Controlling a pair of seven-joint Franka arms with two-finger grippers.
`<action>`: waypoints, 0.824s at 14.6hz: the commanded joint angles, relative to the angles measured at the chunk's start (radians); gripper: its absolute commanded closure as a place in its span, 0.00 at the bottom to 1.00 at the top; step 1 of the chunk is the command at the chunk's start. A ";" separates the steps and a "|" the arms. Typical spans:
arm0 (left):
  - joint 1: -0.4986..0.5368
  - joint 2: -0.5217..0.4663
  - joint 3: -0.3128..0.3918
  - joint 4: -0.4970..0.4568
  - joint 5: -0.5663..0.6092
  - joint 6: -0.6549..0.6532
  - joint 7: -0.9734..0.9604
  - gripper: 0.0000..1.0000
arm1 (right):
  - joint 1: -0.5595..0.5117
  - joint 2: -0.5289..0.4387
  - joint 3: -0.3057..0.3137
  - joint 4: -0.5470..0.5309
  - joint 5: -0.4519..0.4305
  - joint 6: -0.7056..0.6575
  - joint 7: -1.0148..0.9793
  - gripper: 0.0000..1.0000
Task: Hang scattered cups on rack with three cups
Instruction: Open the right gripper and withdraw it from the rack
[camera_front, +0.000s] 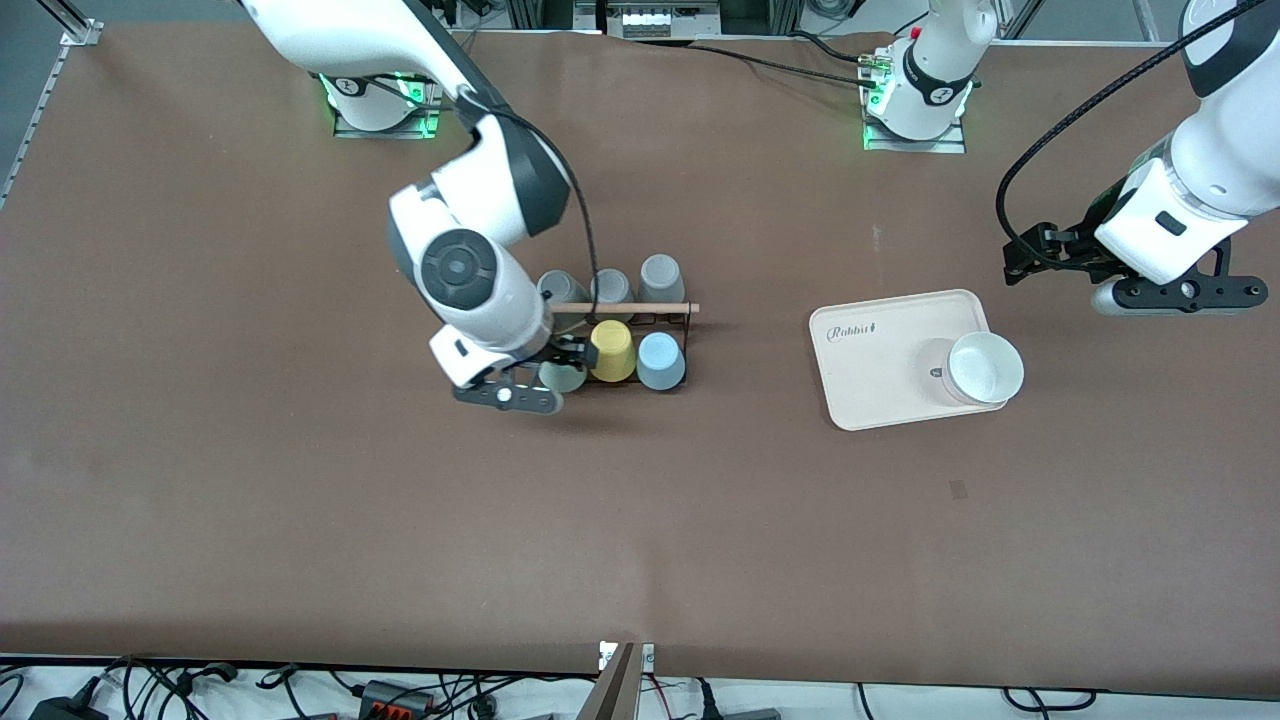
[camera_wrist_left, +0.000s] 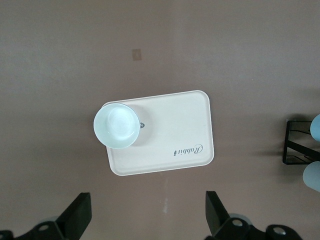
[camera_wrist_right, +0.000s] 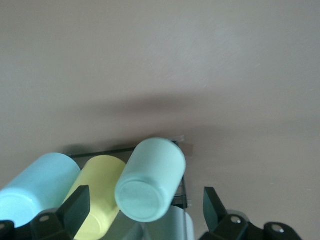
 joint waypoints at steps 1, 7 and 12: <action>0.007 -0.003 0.002 0.011 -0.011 -0.016 0.026 0.00 | -0.088 -0.064 0.015 0.020 -0.002 -0.058 0.005 0.00; 0.007 -0.001 0.002 0.011 -0.011 -0.016 0.026 0.00 | -0.246 -0.148 0.009 0.026 -0.016 -0.164 -0.255 0.00; 0.025 -0.001 0.002 0.011 -0.014 -0.015 0.067 0.00 | -0.378 -0.190 -0.011 0.078 -0.051 -0.256 -0.450 0.00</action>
